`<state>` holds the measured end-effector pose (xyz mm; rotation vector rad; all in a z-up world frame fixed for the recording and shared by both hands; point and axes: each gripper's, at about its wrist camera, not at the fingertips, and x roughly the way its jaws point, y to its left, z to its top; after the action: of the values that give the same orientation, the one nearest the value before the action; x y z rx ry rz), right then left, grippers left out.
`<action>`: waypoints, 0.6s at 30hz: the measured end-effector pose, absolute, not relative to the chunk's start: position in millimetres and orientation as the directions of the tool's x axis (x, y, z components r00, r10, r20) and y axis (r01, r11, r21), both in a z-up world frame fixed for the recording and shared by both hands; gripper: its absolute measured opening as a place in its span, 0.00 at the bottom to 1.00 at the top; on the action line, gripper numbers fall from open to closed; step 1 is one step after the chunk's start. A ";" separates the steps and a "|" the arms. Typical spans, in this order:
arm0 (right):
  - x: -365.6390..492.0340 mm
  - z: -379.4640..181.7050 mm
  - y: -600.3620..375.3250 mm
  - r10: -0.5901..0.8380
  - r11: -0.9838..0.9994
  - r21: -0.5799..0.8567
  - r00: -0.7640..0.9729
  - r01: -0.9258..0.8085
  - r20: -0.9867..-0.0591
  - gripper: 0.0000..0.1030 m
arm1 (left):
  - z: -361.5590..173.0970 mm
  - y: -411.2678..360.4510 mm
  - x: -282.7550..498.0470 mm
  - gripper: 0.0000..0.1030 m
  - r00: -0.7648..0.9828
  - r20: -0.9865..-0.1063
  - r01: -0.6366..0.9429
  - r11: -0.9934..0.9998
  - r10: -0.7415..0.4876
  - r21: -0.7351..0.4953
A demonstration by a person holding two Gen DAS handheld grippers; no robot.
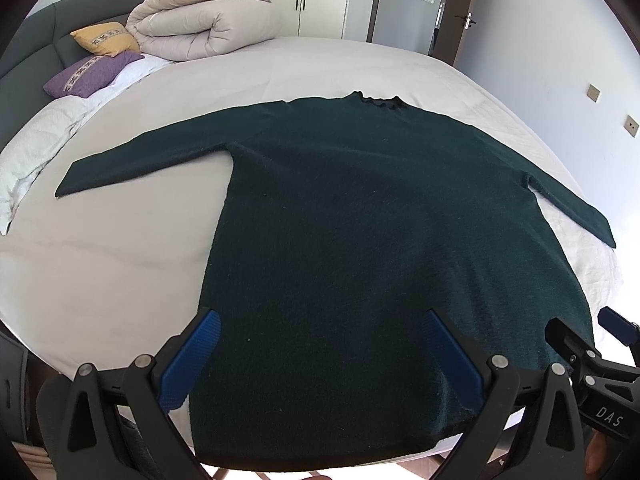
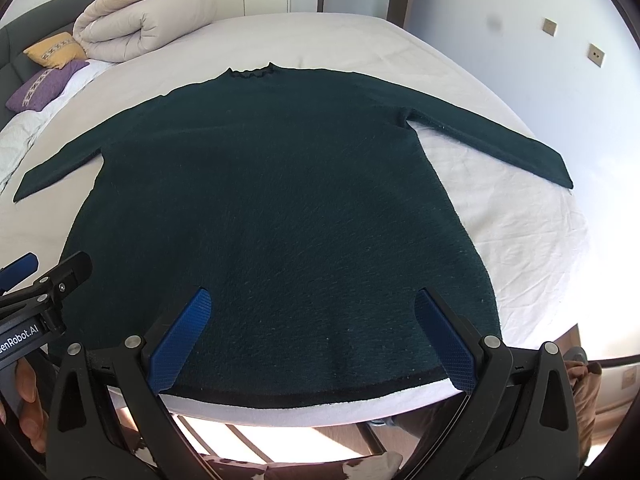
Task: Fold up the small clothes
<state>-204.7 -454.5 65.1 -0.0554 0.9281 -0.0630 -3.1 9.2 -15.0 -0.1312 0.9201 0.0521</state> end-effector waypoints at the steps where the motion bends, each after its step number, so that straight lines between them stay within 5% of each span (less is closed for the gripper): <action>1: -204.5 64.8 -454.1 -0.078 0.997 -0.076 0.597 0.030 -0.798 1.00 | -15.9 10.1 -2.7 1.00 0.604 -0.797 -0.102 0.990 -0.013 -0.093; 18: -189.0 51.6 -441.8 -0.083 0.996 -0.093 0.569 0.012 -0.818 1.00 | -25.2 21.7 9.1 1.00 0.592 -0.806 -0.132 0.987 0.005 -0.091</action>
<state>-189.0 -441.8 51.6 -0.0799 0.9639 -0.0559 9.1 21.7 -25.2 -0.1468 0.9344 0.0795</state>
